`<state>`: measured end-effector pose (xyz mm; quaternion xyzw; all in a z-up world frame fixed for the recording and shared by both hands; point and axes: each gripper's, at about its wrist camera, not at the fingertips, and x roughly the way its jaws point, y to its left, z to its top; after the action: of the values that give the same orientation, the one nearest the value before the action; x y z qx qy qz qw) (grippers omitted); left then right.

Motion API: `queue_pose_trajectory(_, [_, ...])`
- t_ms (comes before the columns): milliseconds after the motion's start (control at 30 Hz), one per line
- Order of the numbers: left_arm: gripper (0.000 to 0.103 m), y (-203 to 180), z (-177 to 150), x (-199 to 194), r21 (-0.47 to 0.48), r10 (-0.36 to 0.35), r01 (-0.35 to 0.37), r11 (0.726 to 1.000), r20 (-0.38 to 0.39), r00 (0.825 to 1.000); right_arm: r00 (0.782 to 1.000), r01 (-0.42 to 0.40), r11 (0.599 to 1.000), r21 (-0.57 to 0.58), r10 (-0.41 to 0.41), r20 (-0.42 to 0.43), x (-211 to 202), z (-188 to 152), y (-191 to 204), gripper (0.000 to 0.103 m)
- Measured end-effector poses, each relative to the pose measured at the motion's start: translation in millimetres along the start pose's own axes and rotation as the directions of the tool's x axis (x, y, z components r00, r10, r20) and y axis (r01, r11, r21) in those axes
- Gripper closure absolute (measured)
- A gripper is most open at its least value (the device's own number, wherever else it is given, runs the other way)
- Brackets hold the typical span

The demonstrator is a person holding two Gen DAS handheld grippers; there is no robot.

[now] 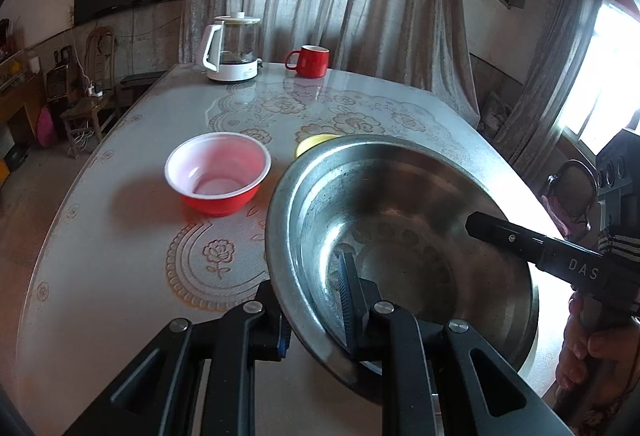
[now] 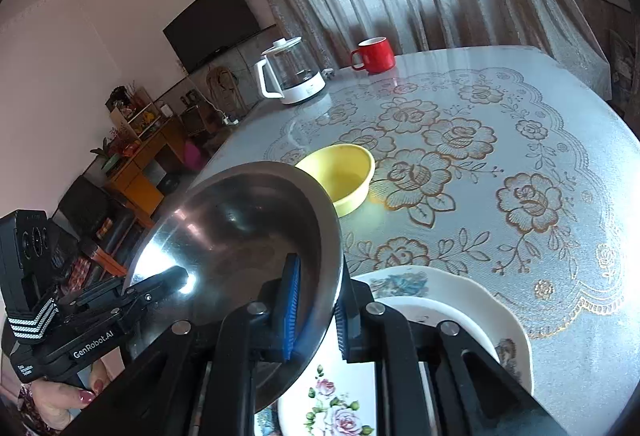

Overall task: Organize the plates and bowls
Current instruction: 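Lift the steel bowl and carry it over the plate stack, then lower the steel bowl onto the plate stack and open both grippers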

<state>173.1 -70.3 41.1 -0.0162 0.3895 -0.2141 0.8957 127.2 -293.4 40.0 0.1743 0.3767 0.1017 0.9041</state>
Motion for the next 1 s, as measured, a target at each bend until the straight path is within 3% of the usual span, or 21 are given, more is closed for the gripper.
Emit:
queue_pose_trajectory(667, [0.081, 61.3, -45.3, -7.3, -0.092, 0.091, -0.093, 0.991, -0.024, 0.996, 0.991, -0.073, 0.997, -0.037, 0.068, -0.116, 47.3, -40.3, 61.0, 0.087])
queue_pose_trajectory(1000, [0.081, 78.6, -58.3, 7.0, -0.131, 0.080, -0.088, 0.987, -0.066, 0.995, 0.987, -0.068, 0.997, -0.041, 0.062, -0.145, 60.9, -50.2, 71.3, 0.087])
